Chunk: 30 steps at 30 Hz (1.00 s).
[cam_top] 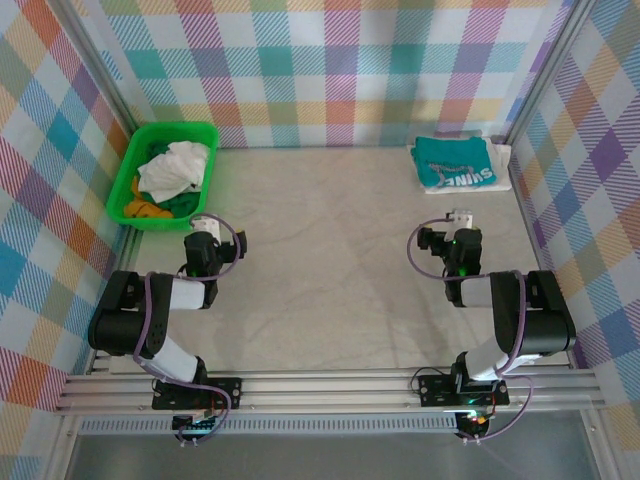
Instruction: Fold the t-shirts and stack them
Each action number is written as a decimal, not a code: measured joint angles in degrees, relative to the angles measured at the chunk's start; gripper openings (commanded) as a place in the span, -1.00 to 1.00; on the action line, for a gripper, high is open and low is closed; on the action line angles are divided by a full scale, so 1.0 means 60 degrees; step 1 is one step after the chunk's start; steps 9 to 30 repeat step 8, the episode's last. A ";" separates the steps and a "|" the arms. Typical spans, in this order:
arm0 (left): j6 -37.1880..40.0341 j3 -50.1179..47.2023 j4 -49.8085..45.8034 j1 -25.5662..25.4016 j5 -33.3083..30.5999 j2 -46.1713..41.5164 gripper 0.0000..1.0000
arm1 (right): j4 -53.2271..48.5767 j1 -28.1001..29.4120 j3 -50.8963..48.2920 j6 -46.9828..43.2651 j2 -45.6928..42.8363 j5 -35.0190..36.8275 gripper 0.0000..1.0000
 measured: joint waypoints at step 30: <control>0.0004 -0.0011 -0.0044 0.0000 0.0095 0.0000 1.00 | -0.0226 -0.0033 0.0000 0.0109 0.0000 -0.0040 0.99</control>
